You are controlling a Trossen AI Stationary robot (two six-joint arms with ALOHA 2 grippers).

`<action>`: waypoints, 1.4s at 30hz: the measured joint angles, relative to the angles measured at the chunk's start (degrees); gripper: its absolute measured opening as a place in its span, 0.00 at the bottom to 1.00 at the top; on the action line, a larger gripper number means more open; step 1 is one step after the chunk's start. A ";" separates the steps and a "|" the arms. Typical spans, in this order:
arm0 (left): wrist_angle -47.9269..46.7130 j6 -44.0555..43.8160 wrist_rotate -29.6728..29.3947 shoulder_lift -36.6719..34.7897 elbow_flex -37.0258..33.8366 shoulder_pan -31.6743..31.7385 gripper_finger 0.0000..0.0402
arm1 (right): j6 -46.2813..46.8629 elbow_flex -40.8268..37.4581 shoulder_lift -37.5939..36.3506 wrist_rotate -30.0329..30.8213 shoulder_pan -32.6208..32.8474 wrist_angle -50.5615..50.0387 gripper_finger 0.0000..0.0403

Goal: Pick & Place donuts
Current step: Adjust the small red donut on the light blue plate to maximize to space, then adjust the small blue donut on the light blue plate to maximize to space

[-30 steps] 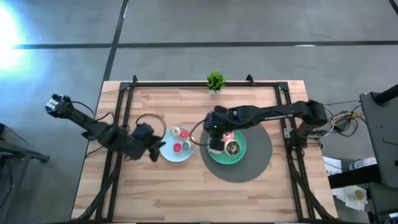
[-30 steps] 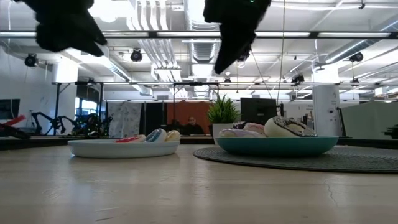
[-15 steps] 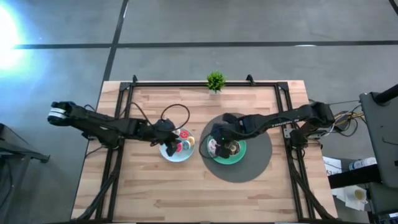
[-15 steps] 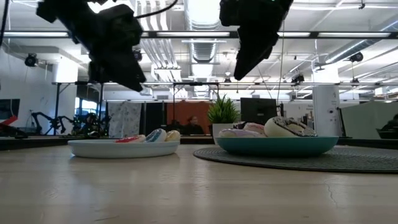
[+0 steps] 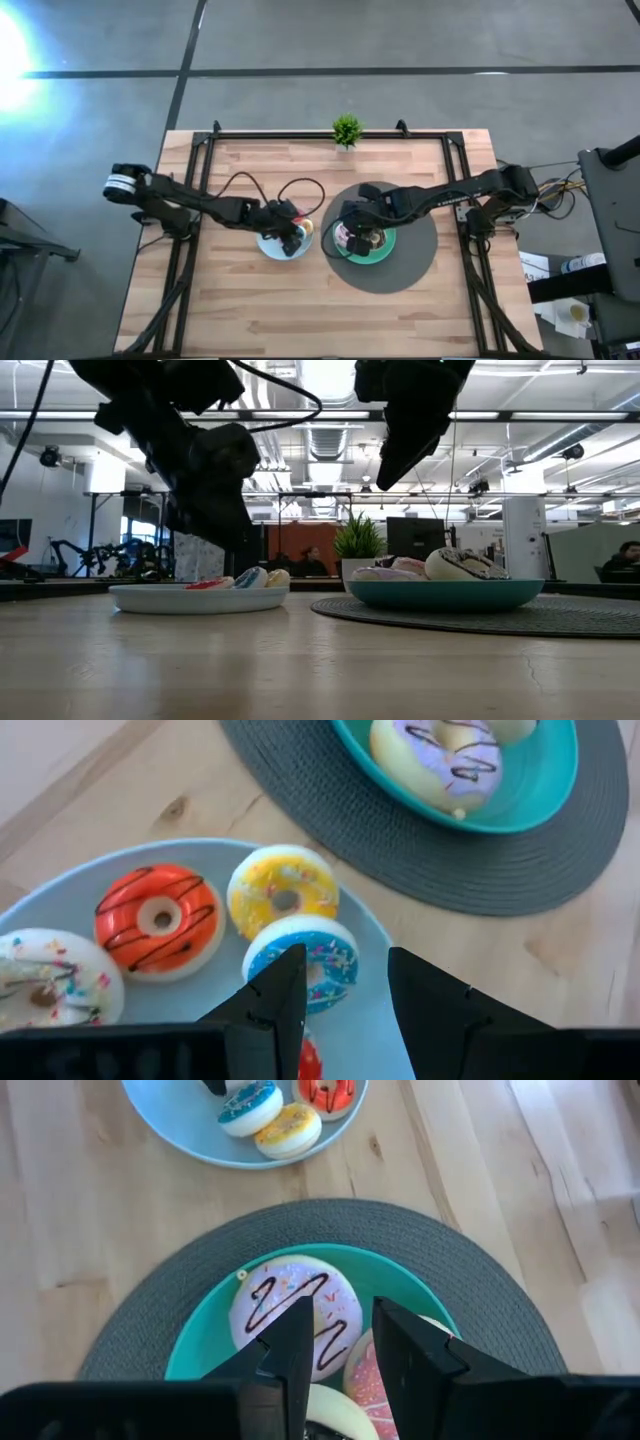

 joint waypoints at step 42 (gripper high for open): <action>3.75 -0.21 -7.88 1.60 -1.31 1.20 0.29 | 1.09 -3.84 0.11 0.81 -0.50 2.55 0.24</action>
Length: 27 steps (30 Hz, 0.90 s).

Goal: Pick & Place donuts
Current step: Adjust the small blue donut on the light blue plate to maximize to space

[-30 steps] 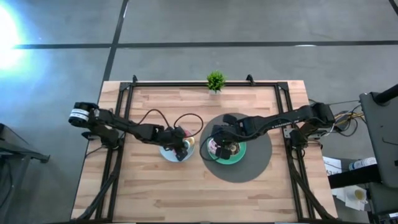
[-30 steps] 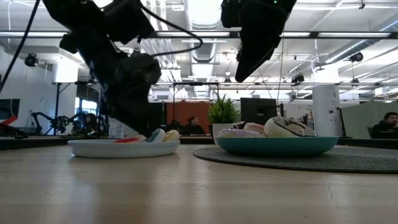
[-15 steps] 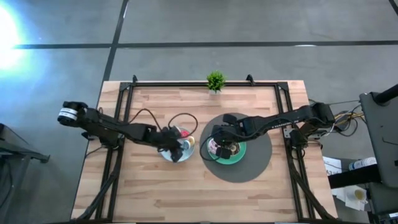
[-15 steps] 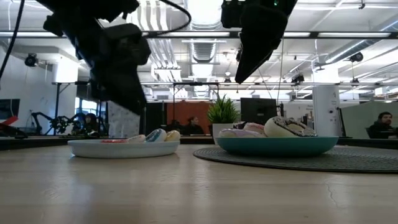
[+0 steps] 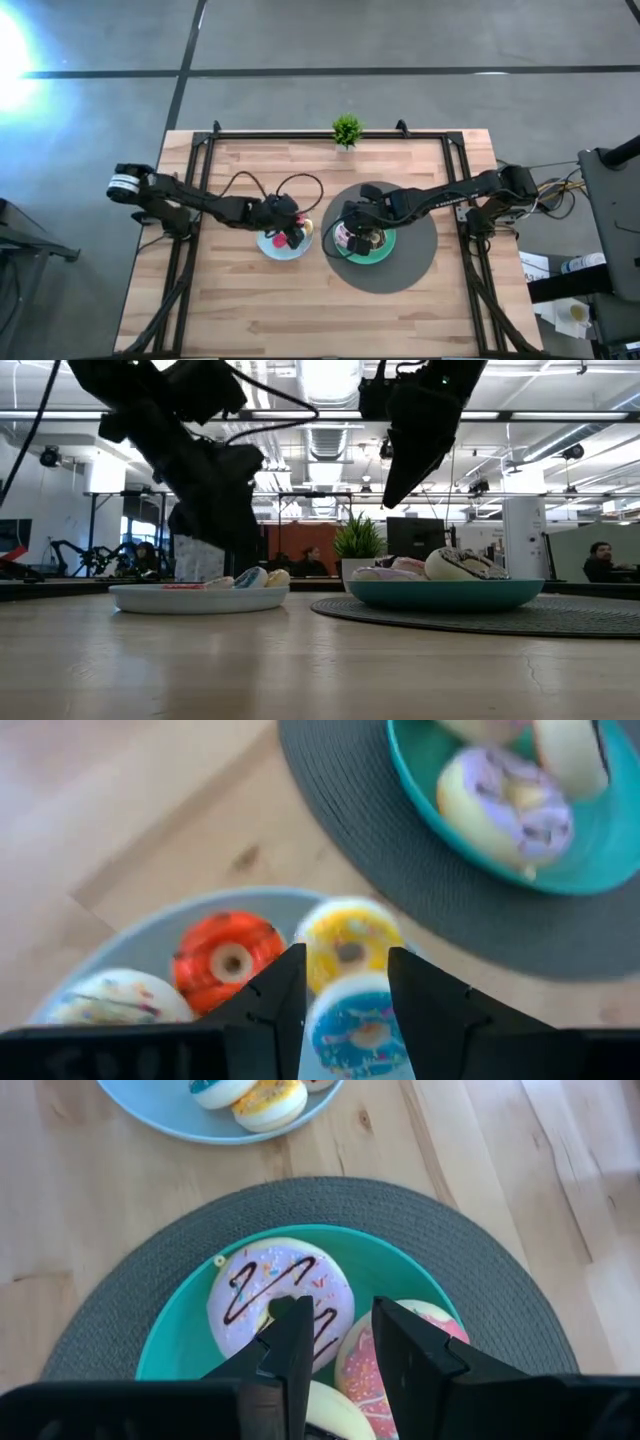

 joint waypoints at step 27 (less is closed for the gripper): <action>-15.70 -4.64 11.43 -2.75 -0.10 -1.42 0.29 | -0.68 -0.64 0.00 0.23 -0.04 0.18 0.24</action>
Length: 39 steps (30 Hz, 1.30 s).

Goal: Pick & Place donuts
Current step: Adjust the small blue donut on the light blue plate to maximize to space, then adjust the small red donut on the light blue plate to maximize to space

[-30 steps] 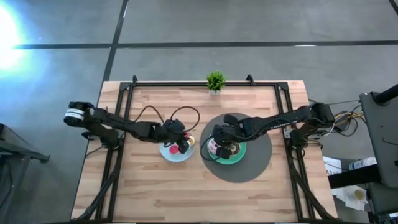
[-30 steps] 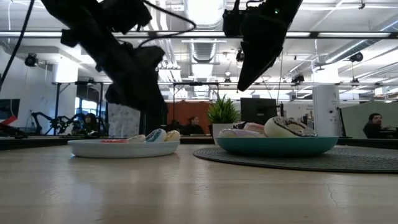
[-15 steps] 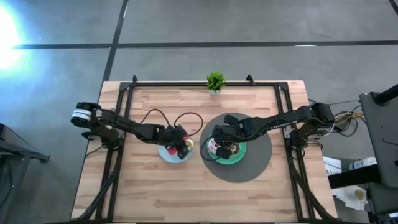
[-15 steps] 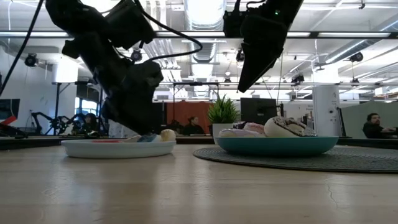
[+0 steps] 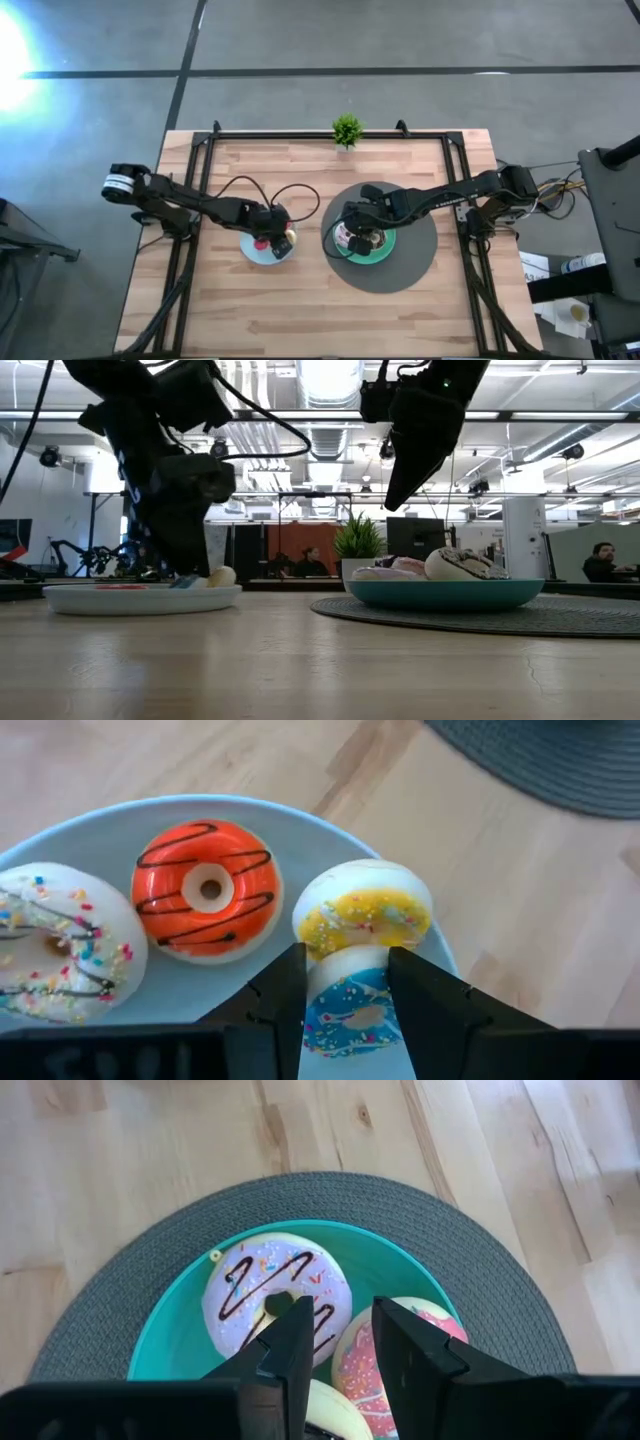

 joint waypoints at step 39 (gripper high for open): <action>-12.10 -8.93 -2.68 -12.31 -8.85 -12.66 0.29 | 0.22 -2.50 0.00 0.14 -0.59 1.93 0.24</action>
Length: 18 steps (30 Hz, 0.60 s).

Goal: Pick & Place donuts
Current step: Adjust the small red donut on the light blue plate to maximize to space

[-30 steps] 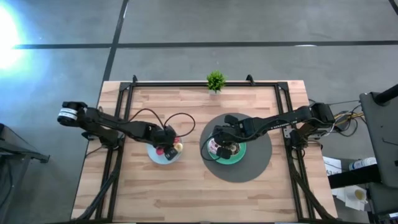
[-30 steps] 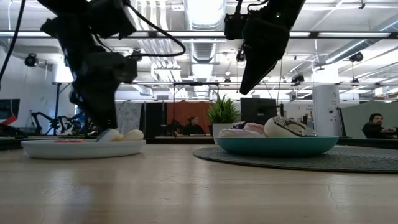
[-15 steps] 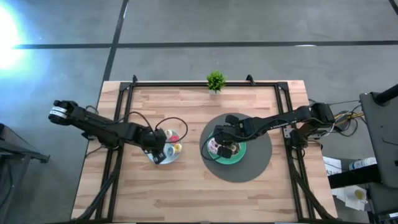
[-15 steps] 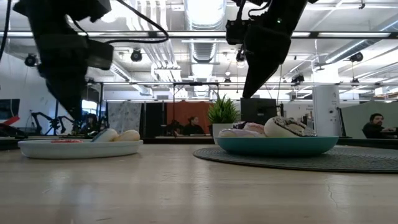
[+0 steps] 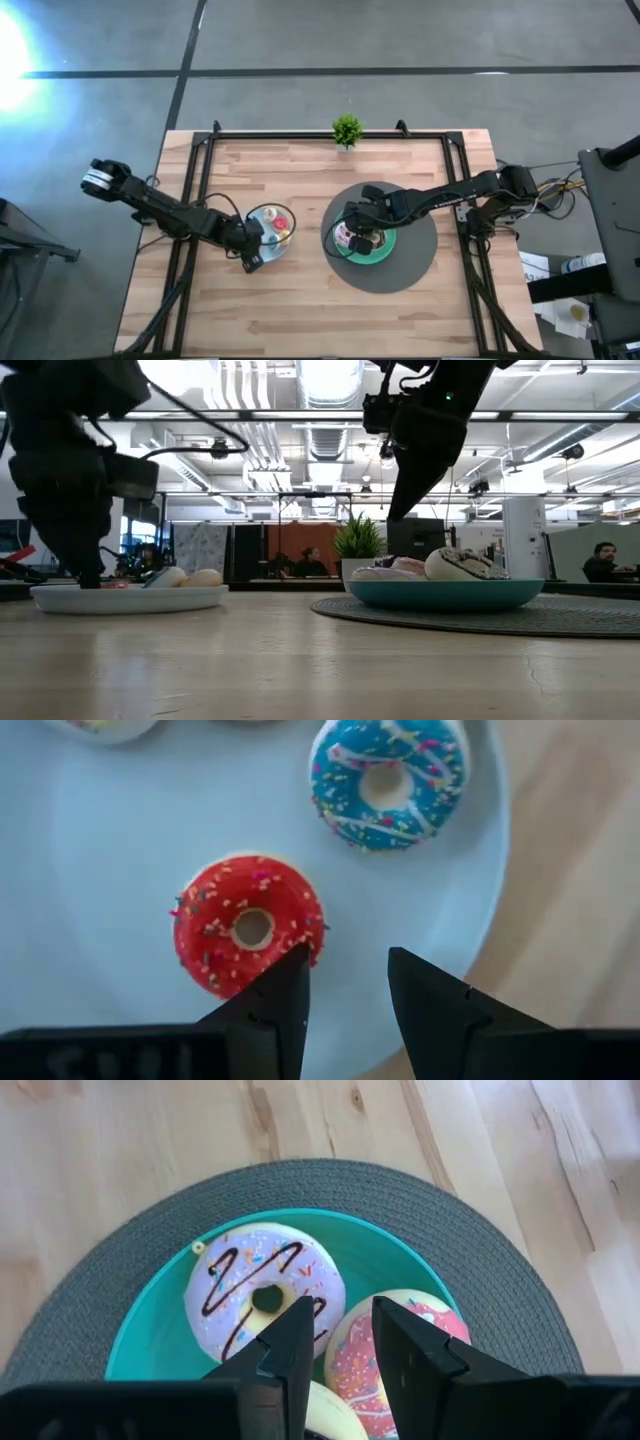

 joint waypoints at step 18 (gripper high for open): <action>10.89 -3.34 -3.16 -0.16 -1.35 0.23 0.29 | 10.07 0.08 3.33 -20.11 -10.09 21.43 0.24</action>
